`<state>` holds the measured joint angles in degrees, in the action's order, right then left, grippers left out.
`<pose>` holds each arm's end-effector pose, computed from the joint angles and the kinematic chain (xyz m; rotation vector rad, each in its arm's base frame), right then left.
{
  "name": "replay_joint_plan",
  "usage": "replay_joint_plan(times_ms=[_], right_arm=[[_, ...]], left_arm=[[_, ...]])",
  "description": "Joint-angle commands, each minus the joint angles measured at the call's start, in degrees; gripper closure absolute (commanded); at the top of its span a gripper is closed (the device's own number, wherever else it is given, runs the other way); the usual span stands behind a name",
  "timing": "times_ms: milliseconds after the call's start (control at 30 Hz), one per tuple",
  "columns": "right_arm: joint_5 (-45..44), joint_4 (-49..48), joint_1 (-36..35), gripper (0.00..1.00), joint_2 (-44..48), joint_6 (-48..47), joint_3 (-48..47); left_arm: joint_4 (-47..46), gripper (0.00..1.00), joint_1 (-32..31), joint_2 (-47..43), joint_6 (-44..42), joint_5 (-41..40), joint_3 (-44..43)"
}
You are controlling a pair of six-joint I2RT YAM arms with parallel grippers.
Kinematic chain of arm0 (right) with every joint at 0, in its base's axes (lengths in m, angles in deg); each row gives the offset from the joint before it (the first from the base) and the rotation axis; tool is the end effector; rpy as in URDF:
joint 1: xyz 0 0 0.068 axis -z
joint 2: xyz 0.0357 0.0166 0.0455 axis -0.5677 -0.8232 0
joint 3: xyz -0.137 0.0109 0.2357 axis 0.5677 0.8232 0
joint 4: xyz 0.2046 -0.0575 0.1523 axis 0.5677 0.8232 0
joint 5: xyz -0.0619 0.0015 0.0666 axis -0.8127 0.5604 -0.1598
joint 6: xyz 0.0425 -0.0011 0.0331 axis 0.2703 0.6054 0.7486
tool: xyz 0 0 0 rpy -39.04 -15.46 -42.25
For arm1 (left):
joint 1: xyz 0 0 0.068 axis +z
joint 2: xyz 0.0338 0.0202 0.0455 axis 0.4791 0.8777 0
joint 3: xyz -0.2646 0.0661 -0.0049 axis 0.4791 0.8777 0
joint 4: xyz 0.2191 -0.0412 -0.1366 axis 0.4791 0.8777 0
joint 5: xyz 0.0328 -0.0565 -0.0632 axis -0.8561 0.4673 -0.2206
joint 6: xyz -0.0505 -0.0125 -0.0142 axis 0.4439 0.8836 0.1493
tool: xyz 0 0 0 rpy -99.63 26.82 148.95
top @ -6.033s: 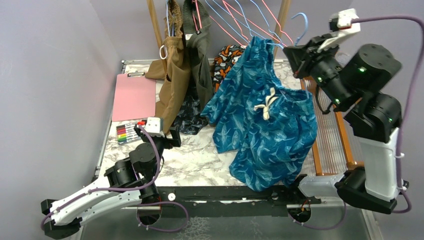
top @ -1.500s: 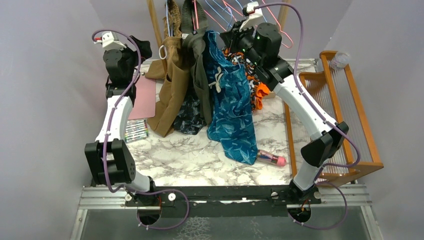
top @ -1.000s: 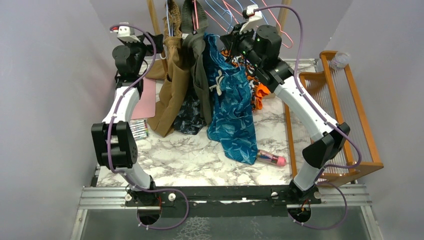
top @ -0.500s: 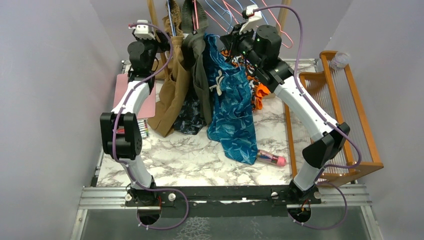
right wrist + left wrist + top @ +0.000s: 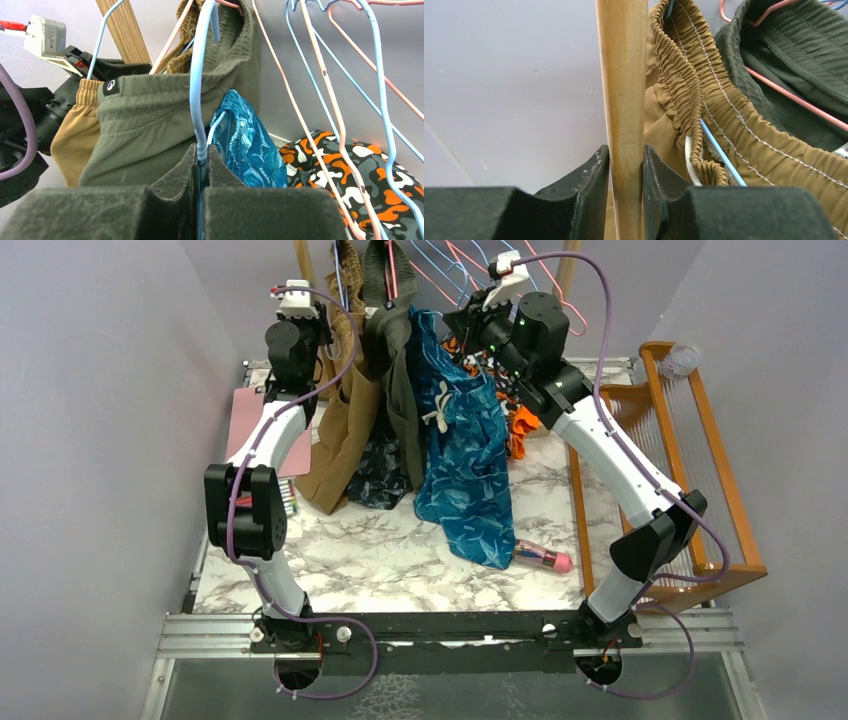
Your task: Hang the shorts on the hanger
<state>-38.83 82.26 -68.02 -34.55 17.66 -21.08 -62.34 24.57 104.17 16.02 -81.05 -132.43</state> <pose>0.3299 0.2192 0.4831 -0.3660 1.4963 0.6008 0.4368 -0.0310 0.3760 0.0290 1.3381 -0.0877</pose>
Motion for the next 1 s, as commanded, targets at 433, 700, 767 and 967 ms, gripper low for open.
replay_joint_plan(times_ms=[433, 700, 767, 967], right_arm=[[0.54, -0.66, -0.06, 0.99, 4.72, 0.52, 0.61], [-1.69, 1.94, -0.05, 0.99, 7.34, -0.30, 2.05], [-2.15, 2.44, -0.06, 0.99, 8.26, -0.88, 2.52], [-3.18, 3.64, -0.06, 0.99, 11.11, -2.13, 4.72]], left_arm=[[1.65, 1.00, -4.01, -10.32, 1.58, 1.97, 6.93], [5.53, 1.00, -4.56, -14.74, 6.95, 2.75, 11.88], [6.75, 1.00, -5.23, -16.38, 7.37, 3.05, 13.05], [11.76, 1.00, -6.58, -22.28, 6.02, 3.11, 15.96]])
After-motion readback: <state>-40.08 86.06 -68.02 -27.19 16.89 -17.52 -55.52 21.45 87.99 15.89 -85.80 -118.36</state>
